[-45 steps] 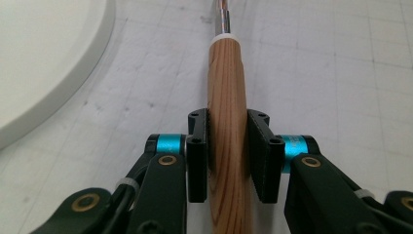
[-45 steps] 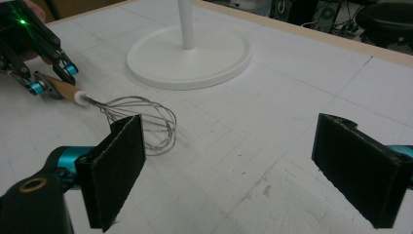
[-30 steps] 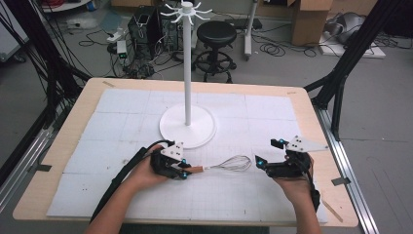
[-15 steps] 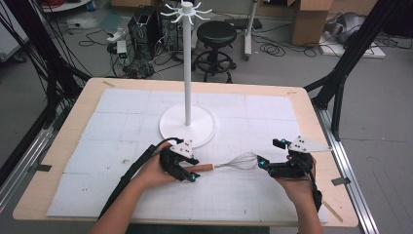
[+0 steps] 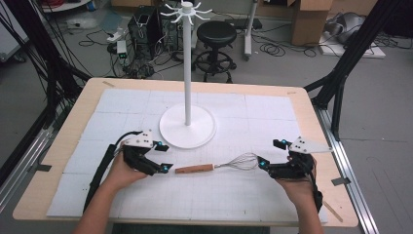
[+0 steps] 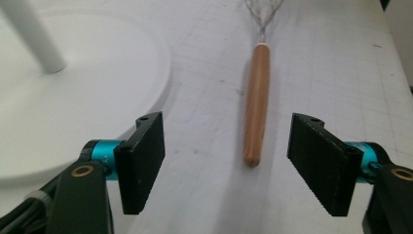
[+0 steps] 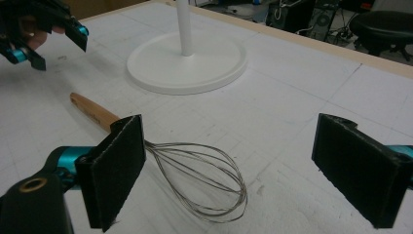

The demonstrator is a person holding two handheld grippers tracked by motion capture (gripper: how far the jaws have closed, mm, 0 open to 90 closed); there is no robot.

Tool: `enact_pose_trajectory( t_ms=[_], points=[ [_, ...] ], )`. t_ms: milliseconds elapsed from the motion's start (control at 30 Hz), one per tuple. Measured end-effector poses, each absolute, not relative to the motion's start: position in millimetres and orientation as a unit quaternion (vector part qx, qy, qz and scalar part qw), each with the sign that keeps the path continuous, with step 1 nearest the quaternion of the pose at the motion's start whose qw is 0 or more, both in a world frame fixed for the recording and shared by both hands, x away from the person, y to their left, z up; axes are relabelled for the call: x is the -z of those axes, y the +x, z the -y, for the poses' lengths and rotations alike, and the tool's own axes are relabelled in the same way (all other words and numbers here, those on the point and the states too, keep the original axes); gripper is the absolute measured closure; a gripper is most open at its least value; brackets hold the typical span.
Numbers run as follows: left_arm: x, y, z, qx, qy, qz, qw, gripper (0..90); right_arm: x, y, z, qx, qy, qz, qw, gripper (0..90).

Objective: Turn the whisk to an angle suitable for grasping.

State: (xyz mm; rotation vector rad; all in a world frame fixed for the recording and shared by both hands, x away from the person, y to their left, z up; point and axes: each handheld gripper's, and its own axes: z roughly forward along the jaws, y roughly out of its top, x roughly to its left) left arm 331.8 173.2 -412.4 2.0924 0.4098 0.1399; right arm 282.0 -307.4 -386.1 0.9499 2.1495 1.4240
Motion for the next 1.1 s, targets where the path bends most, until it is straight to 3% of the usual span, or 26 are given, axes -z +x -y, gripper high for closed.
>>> enact_pose_trajectory(
  t_ms=[400,833,1100],
  points=[
    [403.0,326.8,-232.7,-0.104,0.819,-0.221,0.519,18.2,385.0,280.2,311.6,-0.508,0.339,-0.766,0.198,11.0],
    [398.9,325.2,-246.8,-0.12,0.8,-0.233,0.539,7.0,386.9,281.3,308.6,-0.503,0.338,-0.772,0.194,11.0],
    [397.4,324.7,-250.2,-0.125,0.798,-0.234,0.542,6.9,386.1,281.3,305.1,-0.502,0.332,-0.776,0.192,11.0]
  ],
)
